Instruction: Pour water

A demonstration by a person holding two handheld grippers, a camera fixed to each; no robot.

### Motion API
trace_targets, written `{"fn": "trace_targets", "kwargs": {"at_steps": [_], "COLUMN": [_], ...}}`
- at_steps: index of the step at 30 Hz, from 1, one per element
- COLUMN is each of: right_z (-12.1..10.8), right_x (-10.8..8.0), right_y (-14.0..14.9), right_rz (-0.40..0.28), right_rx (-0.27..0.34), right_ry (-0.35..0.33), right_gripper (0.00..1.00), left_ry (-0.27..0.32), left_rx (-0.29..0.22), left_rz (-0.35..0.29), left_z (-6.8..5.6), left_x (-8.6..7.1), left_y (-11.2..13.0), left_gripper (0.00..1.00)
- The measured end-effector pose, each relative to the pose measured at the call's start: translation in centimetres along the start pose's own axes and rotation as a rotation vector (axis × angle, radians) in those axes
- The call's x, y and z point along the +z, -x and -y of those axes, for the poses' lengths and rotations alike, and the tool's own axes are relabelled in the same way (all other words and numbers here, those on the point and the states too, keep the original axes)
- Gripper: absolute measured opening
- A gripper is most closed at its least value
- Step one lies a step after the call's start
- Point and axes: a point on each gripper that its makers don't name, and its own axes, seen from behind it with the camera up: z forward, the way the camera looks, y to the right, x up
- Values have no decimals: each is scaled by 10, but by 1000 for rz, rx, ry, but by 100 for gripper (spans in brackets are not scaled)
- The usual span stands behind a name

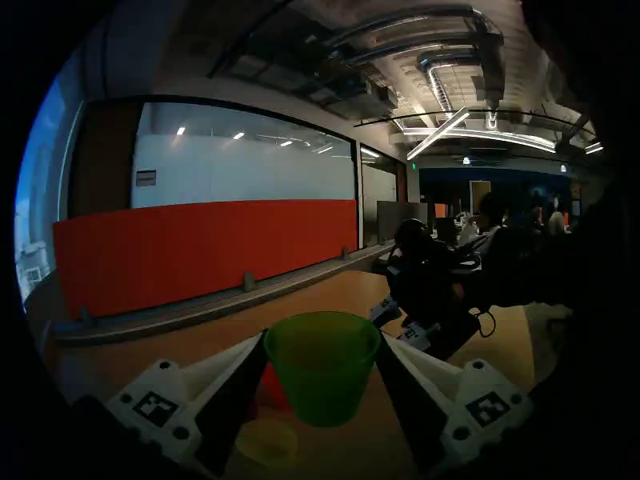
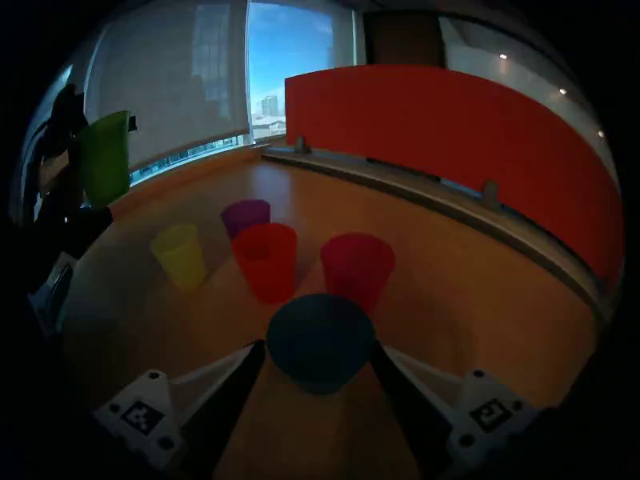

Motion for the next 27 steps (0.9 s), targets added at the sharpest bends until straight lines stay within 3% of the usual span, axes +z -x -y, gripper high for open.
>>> {"fn": "trace_targets", "kwargs": {"at_steps": [12, 14, 27], "right_z": [-2, -3, -2], "right_x": [17, 18, 10], "right_y": [4, 4, 4], "right_rz": [23, 23, 12], "right_rx": [-10, -9, -40], "right_ry": [0, 4, 14], "right_gripper": [99, 92, 90], "left_ry": [-7, -5, 13], "left_rx": [-3, -5, -7], "left_rz": [5, 7, 27], "left_z": [3, 3, -2], "left_x": [0, 0, 1], "left_y": [4, 6, 15], "left_gripper": [89, 89, 89]}}
